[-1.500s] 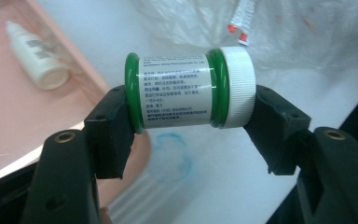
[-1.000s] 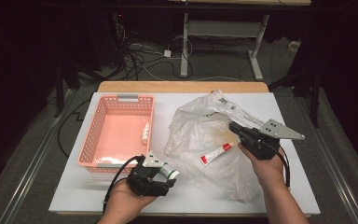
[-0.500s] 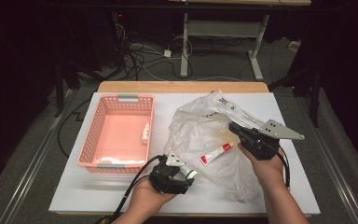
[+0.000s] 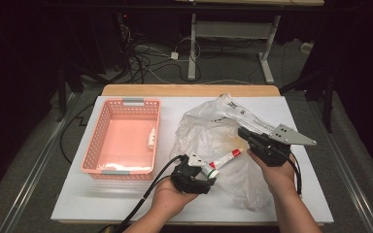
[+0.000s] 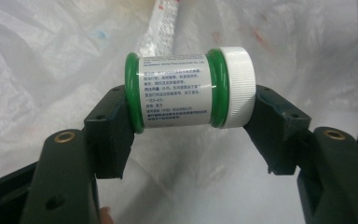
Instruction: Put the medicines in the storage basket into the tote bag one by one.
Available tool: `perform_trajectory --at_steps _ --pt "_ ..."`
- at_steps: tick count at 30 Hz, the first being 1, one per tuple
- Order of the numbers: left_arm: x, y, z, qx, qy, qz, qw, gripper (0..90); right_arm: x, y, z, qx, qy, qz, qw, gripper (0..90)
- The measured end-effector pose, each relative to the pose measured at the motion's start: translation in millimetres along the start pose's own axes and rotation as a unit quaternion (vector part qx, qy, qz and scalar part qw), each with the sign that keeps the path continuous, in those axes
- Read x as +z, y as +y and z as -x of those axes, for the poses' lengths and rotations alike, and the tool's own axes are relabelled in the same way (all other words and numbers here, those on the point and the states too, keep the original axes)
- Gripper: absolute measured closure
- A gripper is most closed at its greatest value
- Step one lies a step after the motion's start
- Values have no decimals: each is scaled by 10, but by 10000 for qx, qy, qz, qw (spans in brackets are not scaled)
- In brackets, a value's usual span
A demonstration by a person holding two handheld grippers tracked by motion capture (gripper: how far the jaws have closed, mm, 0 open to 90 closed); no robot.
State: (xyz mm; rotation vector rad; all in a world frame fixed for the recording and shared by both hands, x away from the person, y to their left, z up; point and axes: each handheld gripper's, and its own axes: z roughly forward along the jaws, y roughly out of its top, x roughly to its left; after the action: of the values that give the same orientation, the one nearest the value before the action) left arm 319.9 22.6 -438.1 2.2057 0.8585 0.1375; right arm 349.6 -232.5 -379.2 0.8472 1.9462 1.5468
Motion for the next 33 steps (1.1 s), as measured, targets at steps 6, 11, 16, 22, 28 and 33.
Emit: perform_trajectory --at_steps 6,11,16,22,28,33 --pt "59 136 9 25 100 120 9999 352 4 -3 0 10 7 -6 10000 900" --pt "129 274 19 -6 210 286 9994 352 10 -5 -4 -1 24 -17 10000 900" --pt "228 400 -50 -103 394 367 9985 351 7 -6 -1 6 17 -11 10000 900" --pt "395 483 -189 -304 596 304 9973 350 14 -10 -1 8 30 -25 10000 900" --pt "514 494 -246 -356 744 274 9962 350 18 -17 8 10 24 -24 10000 900" --pt "532 489 -243 -373 723 317 9962 349 24 -22 2 26 15 -34 10000 900"
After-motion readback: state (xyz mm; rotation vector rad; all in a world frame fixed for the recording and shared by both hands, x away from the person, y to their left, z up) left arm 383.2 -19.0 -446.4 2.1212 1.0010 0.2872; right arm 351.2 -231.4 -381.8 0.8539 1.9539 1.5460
